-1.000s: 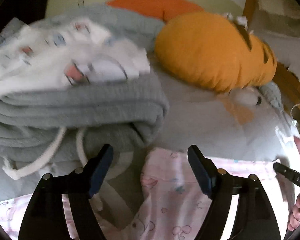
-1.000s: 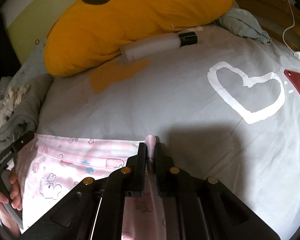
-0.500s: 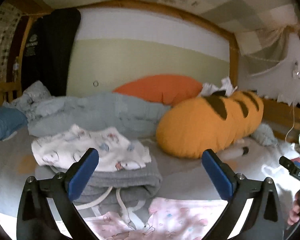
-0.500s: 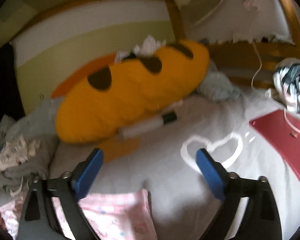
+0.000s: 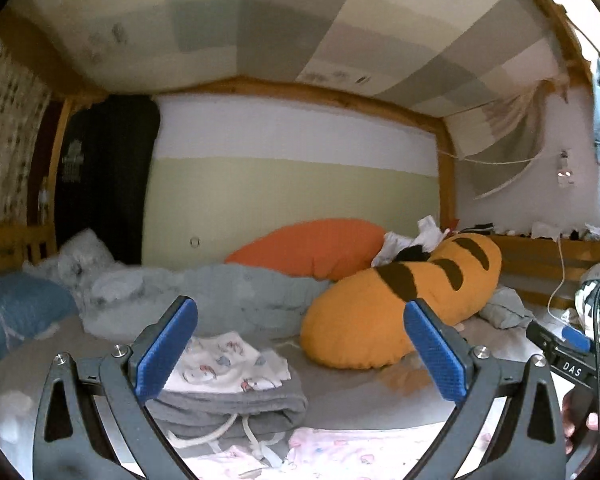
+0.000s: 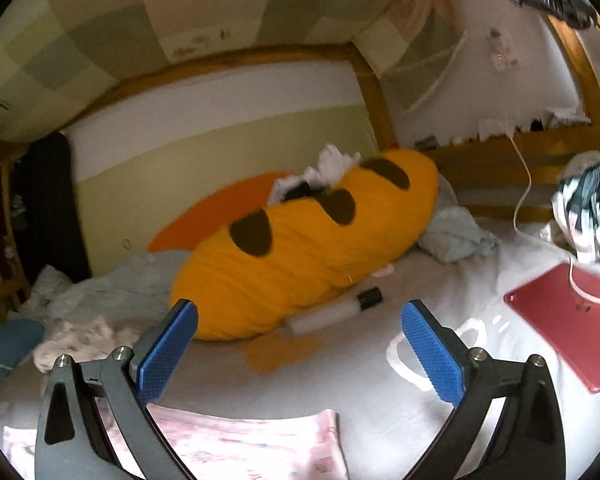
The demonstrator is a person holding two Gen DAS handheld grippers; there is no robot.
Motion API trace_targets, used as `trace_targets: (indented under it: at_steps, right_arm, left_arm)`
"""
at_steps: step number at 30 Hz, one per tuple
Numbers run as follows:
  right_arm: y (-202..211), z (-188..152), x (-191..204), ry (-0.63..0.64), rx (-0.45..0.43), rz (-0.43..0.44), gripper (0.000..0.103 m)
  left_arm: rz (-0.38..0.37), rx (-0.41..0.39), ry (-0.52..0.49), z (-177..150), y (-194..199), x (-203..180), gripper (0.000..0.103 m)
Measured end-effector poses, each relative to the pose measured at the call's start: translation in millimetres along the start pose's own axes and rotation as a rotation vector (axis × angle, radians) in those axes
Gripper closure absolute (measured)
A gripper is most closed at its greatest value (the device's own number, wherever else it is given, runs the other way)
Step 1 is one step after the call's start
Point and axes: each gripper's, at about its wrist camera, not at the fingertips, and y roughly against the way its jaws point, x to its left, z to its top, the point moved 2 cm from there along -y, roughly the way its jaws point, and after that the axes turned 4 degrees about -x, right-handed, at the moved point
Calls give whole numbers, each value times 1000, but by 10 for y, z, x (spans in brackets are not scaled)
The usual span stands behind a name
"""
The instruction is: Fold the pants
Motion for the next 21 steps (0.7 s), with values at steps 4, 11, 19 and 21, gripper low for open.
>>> trace_targets:
  at_steps: [4,11,19,21]
  right_arm:
    - [253,131,174,73,-44,19,1]
    - [688,319,504,118,-125,84,1]
    - [1220,830,746,29,-149,203,1]
    - [1418,996,815,49,-167,208,1]
  left_arm:
    - [-19,-73,11,256,377,-92,1]
    - [35,-217,-14,662,1090,-163,1]
    - [118,-195,-69,988,1539,-105,1]
    - [150,-159,-71,1051,1614,-55,1]
